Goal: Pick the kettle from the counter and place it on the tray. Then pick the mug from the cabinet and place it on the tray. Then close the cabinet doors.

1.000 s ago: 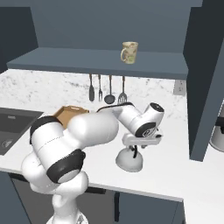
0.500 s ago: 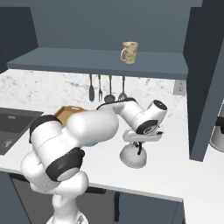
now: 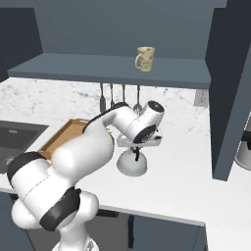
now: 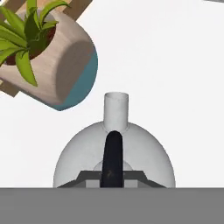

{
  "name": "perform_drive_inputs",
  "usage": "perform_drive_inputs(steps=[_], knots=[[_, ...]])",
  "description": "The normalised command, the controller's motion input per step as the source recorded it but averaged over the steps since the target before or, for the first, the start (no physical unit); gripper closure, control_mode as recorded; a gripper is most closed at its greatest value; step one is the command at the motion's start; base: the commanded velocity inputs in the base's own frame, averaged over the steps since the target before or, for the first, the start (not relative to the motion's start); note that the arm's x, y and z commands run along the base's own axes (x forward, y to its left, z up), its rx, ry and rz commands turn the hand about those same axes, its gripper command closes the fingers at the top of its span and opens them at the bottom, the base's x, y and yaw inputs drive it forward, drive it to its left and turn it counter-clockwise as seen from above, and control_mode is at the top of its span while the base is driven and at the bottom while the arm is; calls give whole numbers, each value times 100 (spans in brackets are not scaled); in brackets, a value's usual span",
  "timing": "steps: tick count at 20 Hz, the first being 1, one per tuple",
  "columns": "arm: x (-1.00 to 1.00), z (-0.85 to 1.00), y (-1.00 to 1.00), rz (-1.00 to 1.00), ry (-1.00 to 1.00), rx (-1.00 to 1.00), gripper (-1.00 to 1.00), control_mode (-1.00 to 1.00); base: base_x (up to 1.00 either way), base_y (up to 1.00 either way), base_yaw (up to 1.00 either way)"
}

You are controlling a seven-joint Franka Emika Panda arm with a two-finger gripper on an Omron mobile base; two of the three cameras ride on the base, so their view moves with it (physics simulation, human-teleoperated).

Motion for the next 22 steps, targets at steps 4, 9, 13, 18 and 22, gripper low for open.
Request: perform_drive_inputs(steps=[4,9,13,18,22], knots=[[0,29,100,-9,0,-12,100,-100,0,0,0],[0,8,100,-12,-3,-7,100,-100,0,0,0],[0,13,100,-16,-1,-4,100,-100,0,0,0],[0,36,96,-18,0,-1,100,-100,0,0,0],[0,53,65,-14,-2,0,100,-100,0,0,0]])
